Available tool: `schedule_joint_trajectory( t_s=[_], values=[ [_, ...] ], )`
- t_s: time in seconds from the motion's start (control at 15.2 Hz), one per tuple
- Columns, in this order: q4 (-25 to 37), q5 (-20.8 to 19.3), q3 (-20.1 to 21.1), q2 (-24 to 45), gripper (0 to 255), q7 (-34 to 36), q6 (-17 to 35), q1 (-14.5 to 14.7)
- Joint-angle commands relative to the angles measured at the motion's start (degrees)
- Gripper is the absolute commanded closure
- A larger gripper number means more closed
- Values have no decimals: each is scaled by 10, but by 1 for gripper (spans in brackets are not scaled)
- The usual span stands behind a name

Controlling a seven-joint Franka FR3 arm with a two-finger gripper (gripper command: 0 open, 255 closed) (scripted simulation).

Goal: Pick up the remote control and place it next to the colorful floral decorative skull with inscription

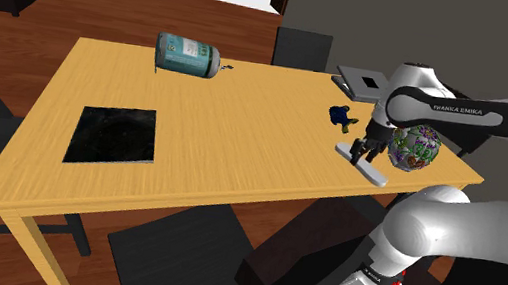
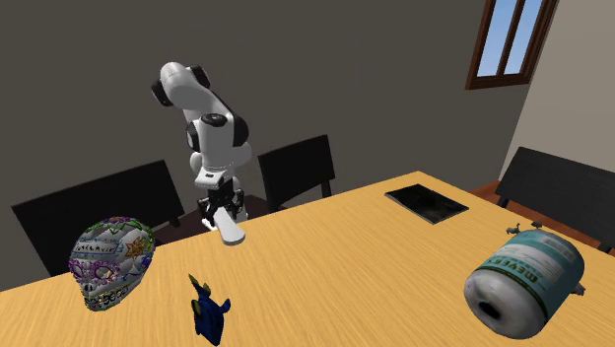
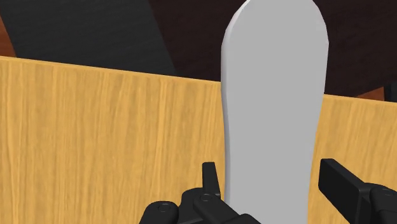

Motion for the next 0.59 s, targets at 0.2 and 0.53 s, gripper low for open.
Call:
schedule_joint_trajectory(
  t_s=[0.2, 0.53],
  values=[
    [-26, -26, -30, -32, 255, 9, 47, -27],
    [-49, -56, -62, -9, 255, 22, 93, -19]
  ],
)
